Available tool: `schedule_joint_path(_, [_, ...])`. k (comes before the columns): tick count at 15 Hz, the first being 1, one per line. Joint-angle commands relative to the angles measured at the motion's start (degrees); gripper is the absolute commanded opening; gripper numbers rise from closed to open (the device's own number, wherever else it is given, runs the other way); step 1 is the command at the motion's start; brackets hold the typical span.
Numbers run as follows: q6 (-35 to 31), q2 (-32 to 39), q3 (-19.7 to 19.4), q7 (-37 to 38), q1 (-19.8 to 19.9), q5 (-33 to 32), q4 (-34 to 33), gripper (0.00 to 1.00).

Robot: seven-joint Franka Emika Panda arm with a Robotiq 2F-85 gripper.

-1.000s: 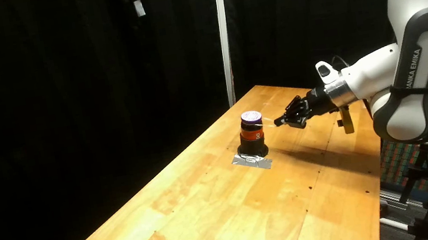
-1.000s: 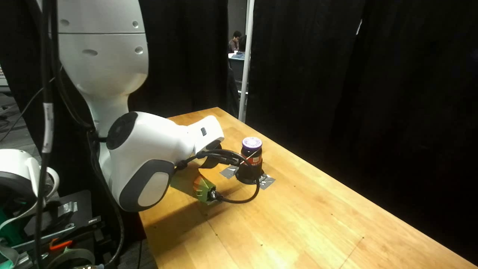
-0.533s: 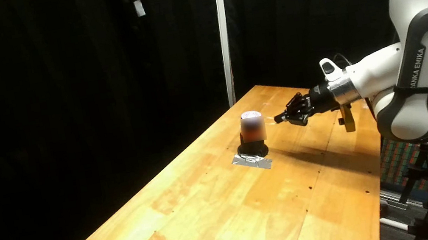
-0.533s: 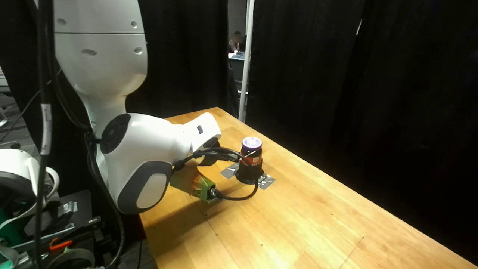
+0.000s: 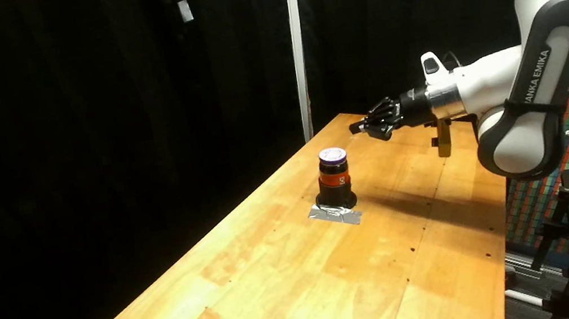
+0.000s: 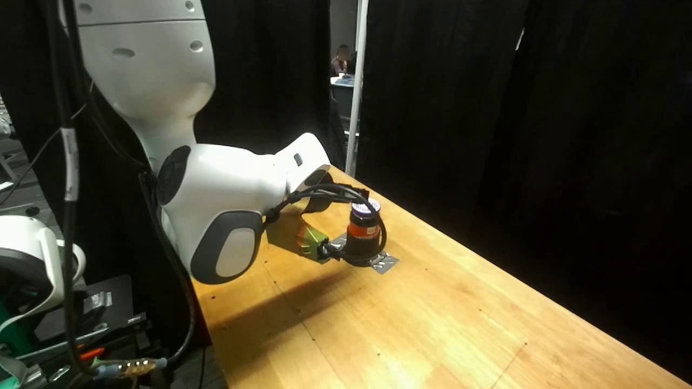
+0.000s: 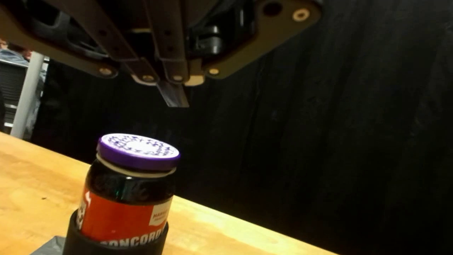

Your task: Put the elastic around the cup

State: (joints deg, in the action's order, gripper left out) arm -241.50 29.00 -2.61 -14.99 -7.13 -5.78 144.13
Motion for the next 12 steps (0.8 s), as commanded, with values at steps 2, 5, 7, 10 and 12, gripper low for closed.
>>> schedule_joint_path(2, [-1.6, -2.2, 0.3, -1.6, -0.1, 1.4, 2.0, 0.0])
schedule_joint_path(5, [12.7, -13.3, -0.7, -4.2, -1.4, 4.6, 9.4, 0.28])
schedule_joint_path(7, [21.2, -17.8, -1.0, -6.4, -2.9, 10.9, 11.7, 0.4])
schedule_joint_path(10, [35.3, -25.6, -3.8, -13.7, -7.8, 26.0, 12.3, 0.65])
schedule_joint_path(12, [43.5, -29.9, -8.8, -22.5, -11.6, 36.1, 10.3, 0.79])
